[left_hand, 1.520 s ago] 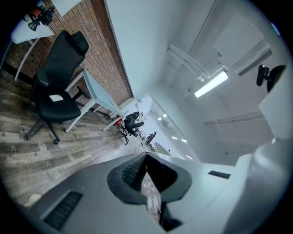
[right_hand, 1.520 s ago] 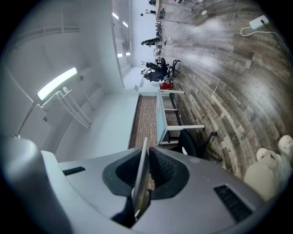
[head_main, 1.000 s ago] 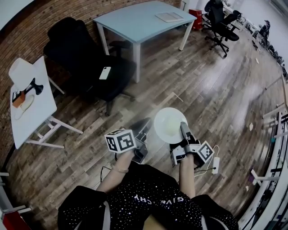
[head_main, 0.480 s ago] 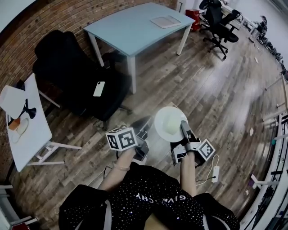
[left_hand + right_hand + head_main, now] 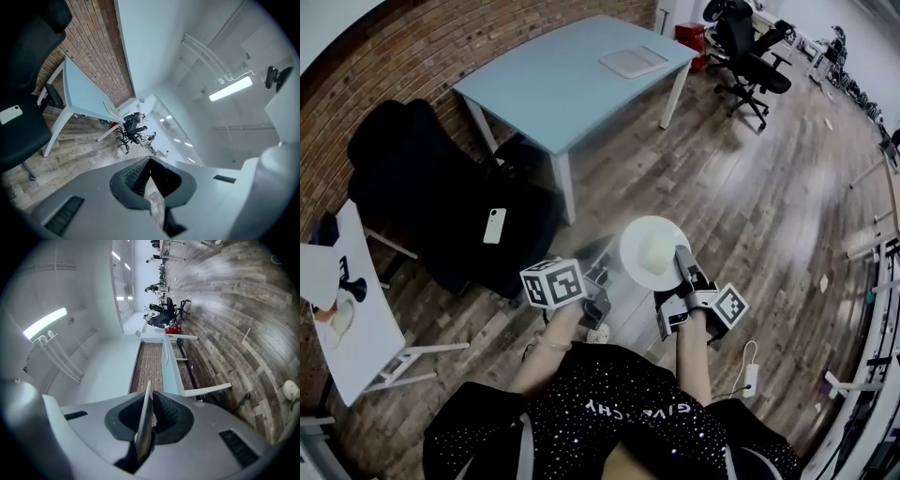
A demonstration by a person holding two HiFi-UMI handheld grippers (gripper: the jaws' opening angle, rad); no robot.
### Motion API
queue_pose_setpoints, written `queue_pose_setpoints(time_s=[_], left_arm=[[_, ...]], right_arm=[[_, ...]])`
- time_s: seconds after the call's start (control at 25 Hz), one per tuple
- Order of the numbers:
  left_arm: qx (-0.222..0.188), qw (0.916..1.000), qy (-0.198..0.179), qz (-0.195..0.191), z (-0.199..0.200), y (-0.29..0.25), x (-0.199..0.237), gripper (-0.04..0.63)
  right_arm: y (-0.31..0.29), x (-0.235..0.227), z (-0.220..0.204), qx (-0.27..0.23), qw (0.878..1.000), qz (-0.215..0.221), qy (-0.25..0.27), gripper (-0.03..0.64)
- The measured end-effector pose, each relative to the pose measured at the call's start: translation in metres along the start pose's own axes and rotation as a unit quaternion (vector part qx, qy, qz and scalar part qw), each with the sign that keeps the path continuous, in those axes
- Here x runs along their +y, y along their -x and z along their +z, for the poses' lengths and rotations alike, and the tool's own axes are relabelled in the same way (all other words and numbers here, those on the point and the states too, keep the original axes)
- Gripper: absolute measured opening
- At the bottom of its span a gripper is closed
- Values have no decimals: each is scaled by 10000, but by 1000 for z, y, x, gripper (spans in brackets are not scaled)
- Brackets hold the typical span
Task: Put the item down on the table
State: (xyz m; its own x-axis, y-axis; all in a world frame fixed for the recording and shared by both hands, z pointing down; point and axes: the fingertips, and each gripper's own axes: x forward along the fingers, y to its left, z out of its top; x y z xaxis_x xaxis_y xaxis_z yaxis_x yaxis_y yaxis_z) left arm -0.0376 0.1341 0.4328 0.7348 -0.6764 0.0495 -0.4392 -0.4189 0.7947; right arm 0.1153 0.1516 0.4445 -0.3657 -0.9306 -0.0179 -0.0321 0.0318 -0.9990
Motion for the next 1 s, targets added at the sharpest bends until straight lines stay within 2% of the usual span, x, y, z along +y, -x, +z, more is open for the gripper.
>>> queue_pose_setpoints(time_s=[0.16,0.52,0.8,1.0], left_arm=[[56,10000,-18,21,18,-25,17,12],[100,9999,87,108,24,-48,37,12],[92,9997,81,234,38,-67,56,12],[48,9993,92,360,58,-97,75,12]], right_arm=[[-28,2,13,-91,9999,110,61,31],[-62,-12,30,-66,10000,-41,15,31],[-95,-19,36,61,9999,46,-130,32],[-131,-27,55,185,9997,-28,-184,32]])
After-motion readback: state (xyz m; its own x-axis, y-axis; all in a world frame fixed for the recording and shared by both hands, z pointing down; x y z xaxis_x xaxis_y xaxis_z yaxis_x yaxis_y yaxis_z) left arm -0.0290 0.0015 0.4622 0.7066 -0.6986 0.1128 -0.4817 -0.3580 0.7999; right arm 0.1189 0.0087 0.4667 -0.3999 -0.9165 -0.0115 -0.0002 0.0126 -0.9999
